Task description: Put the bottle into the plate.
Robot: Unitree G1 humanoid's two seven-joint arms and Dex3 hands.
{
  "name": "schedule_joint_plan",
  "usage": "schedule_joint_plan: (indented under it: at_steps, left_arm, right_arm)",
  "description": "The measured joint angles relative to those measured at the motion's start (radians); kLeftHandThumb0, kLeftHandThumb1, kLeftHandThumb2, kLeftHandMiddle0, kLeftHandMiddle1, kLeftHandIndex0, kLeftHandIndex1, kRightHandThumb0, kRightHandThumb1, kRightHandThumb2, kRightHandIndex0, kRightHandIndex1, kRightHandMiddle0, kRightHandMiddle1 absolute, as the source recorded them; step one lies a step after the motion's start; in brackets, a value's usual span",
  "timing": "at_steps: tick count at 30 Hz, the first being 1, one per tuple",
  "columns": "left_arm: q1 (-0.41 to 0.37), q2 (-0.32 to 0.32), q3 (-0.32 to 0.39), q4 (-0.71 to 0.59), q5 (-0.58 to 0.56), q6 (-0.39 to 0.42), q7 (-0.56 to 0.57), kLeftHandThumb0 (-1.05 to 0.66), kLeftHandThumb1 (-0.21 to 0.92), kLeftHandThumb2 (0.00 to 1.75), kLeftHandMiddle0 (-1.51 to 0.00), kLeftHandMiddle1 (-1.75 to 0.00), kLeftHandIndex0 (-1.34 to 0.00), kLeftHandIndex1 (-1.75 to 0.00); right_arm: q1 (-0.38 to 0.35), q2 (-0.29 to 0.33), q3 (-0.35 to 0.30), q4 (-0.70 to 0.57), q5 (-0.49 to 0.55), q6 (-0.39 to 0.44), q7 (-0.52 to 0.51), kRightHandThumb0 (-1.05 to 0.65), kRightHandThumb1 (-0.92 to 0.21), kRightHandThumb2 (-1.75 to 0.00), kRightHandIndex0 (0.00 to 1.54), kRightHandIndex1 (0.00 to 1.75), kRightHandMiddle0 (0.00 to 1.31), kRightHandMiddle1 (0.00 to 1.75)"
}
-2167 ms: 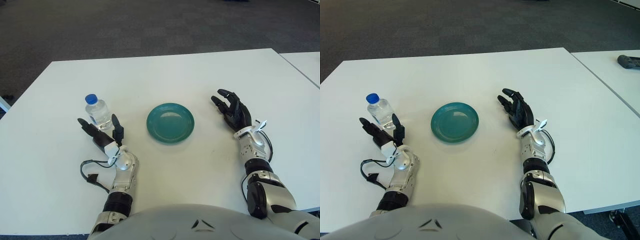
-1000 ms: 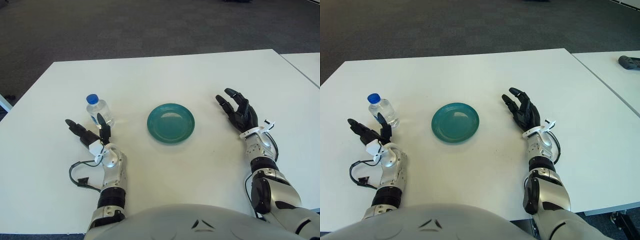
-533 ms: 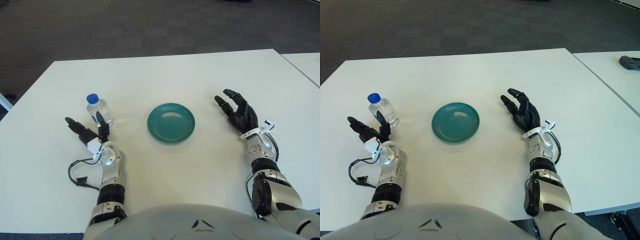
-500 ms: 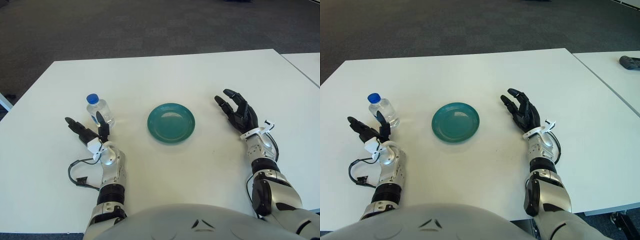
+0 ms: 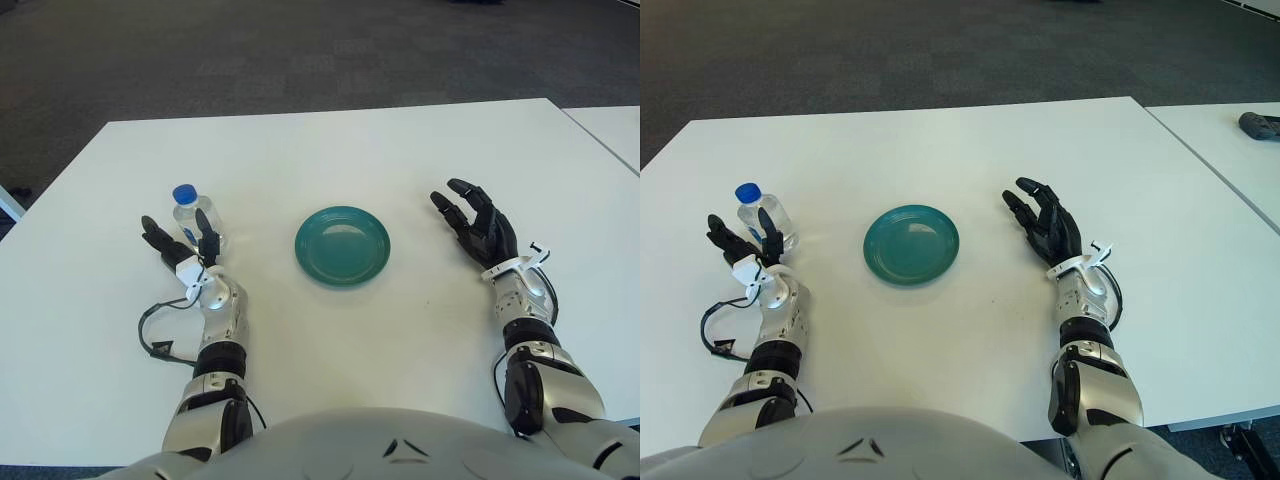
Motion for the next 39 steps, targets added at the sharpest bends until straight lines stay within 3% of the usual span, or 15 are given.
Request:
schedule_joint_plan:
  at_steps: [7, 18, 22, 27, 39]
  left_arm:
    - [-0.007, 0.0, -0.002, 0.007, 0.017, 0.012, -0.009, -1.05, 0.92, 0.39, -0.19, -0.02, 0.0, -0.38]
    - [-0.027, 0.018, -0.002, 0.041, 0.024, 0.024, -0.037, -1.05, 0.92, 0.39, -0.2, -0.02, 0.0, -0.36]
    - [-0.046, 0.032, -0.004, 0.073, 0.032, 0.025, -0.045, -1.05, 0.92, 0.4, -0.2, -0.02, 0.0, -0.36]
    - [-0.063, 0.042, -0.007, 0.102, 0.044, 0.025, -0.048, -1.05, 0.92, 0.39, -0.2, -0.02, 0.0, -0.37]
    - [-0.098, 0.051, -0.023, 0.144, 0.067, 0.049, -0.048, -1.05, 0.92, 0.4, -0.23, -0.04, 0.0, -0.38]
  right_arm:
    - [0.035, 0.012, 0.01, -0.053, 0.0, 0.0, -0.004, -0.78, -0.92, -0.57, 0.52, 0.29, 0.11, 0.97]
    - [0.075, 0.025, 0.023, -0.112, 0.001, 0.014, -0.024, -0.73, -0.92, -0.59, 0.51, 0.28, 0.11, 0.97]
    - [0.112, 0.041, 0.035, -0.171, 0.0, 0.009, -0.036, -0.72, -0.92, -0.6, 0.51, 0.28, 0.11, 0.97]
    - [0.222, 0.087, 0.074, -0.35, -0.003, 0.029, -0.09, -0.72, -0.92, -0.62, 0.48, 0.26, 0.11, 0.96]
    - [0.267, 0.1, 0.109, -0.416, -0.015, 0.047, -0.166, -0.75, -0.92, -0.64, 0.46, 0.23, 0.13, 0.97]
